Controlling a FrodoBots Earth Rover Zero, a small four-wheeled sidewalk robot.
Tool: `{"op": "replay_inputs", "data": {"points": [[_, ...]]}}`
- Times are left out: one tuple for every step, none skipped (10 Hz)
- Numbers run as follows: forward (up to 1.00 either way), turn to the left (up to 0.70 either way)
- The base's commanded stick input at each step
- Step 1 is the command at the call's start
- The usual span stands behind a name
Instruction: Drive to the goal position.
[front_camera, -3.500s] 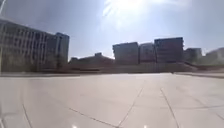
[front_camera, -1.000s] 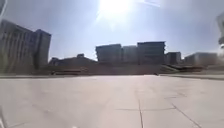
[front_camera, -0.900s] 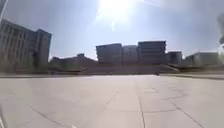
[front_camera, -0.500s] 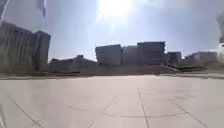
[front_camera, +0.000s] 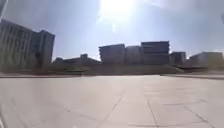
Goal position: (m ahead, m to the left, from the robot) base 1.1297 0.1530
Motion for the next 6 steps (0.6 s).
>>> {"op": "replay_inputs", "data": {"points": [[1.00,0.06],[1.00,0.06],[1.00,0.06],[1.00,0.06],[1.00,0.05],[1.00,-0.08]]}}
